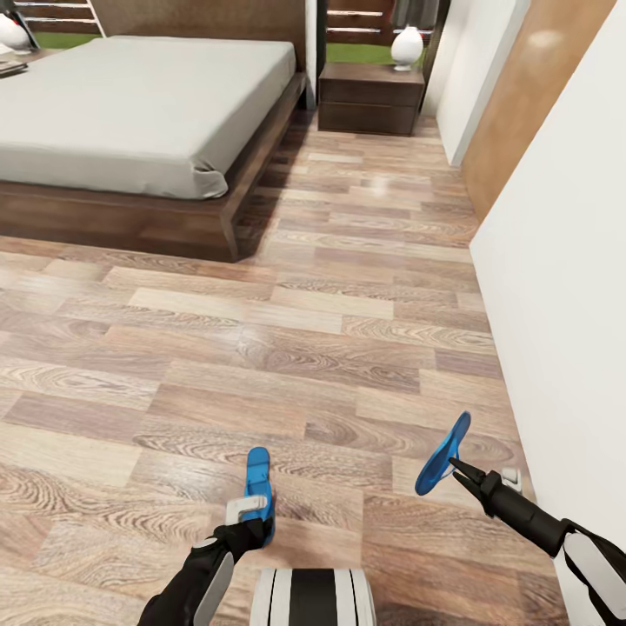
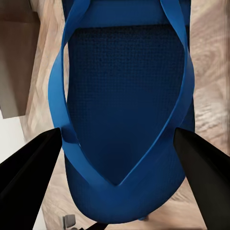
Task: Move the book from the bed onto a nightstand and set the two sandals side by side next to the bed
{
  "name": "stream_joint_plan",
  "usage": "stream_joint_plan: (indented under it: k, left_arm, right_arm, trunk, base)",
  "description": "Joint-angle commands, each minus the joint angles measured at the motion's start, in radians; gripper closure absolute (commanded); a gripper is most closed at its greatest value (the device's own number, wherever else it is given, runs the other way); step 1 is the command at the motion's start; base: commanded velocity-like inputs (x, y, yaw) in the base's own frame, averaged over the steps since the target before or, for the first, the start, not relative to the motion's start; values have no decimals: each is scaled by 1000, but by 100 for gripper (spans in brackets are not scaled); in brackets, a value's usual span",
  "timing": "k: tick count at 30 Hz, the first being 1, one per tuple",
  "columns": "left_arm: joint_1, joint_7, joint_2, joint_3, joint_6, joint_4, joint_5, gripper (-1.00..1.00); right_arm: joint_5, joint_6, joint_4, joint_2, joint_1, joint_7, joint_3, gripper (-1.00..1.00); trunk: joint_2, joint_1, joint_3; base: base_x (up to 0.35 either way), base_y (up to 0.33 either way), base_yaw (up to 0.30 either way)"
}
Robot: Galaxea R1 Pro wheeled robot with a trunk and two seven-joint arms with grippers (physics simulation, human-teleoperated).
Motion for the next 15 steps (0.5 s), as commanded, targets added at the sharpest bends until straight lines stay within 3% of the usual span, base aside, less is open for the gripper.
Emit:
stream_joint_plan:
  k: [1,9,15]
  left_arm:
    - [0,7,1,-4,5,-2,10,-100]
    - [0,7,1,-4,5,-2,10,-100]
    - [0,7,1,-4,5,-2,10,-100]
  right_arm:
    - [-7,8,-1,0,0,0,-1,100]
    - [-7,8,-1,0,-1,0,-1,100]
    - [-7,8,-1,0,0,0,-1,100]
  trunk:
    - [-1,0,-5]
    - [-2,4,-36]
    - [-2,4,-36]
  base:
    - [0,0,0]
    - [0,0,0]
    - [0,0,0]
